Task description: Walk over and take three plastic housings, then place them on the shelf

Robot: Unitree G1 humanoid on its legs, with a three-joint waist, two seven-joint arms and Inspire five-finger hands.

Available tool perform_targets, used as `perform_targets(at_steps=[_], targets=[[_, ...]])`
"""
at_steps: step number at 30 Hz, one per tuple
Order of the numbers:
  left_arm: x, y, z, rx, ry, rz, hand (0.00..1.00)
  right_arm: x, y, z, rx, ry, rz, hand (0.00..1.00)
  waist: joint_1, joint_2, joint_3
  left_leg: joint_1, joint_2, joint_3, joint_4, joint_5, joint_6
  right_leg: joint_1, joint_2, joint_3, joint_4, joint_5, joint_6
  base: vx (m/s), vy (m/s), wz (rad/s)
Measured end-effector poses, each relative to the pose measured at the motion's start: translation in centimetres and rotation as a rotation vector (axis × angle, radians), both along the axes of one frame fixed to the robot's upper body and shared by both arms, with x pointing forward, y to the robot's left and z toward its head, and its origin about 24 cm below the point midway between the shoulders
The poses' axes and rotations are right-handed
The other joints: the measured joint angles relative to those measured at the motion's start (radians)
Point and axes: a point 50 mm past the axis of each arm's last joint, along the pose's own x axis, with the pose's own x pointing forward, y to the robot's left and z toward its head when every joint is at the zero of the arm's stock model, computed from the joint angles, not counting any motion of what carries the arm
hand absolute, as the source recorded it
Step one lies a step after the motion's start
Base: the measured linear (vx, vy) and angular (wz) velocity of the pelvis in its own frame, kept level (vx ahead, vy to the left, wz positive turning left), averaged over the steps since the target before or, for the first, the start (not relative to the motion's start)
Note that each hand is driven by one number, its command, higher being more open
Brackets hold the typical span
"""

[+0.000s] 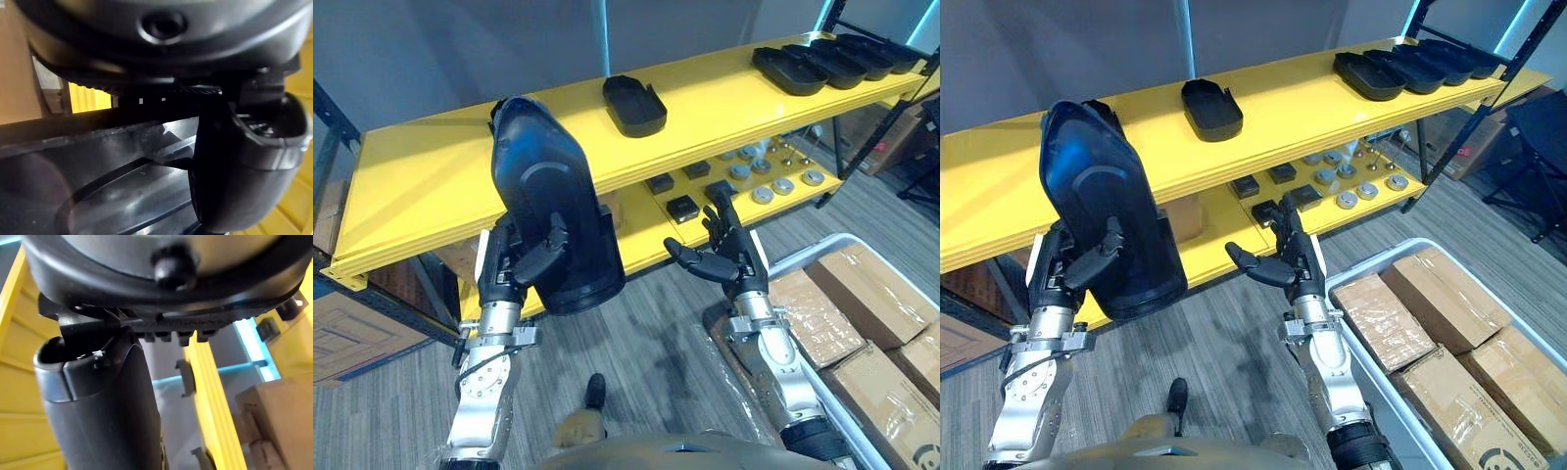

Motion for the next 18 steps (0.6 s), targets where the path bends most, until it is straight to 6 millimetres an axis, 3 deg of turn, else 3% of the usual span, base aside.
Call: perform_targets(at_steps=[7, 12, 18], targets=[[0.0, -0.2, -0.2, -0.011, 0.01, 0.024, 0.0, 0.2, -0.2, 1.4, 0.002, -0.068, 0.014, 1.0, -0.013, -0.009, 0.017, -0.016, 0.026, 0.048, 0.001, -0.003, -0.005, -0.026, 0.025, 0.05, -0.051, 0.042, -0.002, 0.0, -0.016, -0.2], [0.0, -0.7, -0.4, -0.049, 0.012, 0.057, 0.0, 0.2, -0.3, 1.6, 0.008, -0.081, 0.023, 1.0, -0.017, -0.001, 0.028, -0.015, 0.029, 0.063, 0.002, -0.006, -0.008, -0.033, 0.025, 0.065, -0.047, 0.047, -0.001, -0.01, -0.006, -0.11], [-0.2, -0.5, -0.4, -0.046, 0.015, 0.083, 0.0, 0.5, 0.0, 2.2, 0.034, -0.123, 0.012, 1.0, -0.012, -0.001, 0.106, -0.076, 0.0, 0.059, 0.22, -0.132, 0.015, 0.001, -0.021, 0.027, 0.0, 0.002, -0.013, -0.04, 0.029, 0.16]])
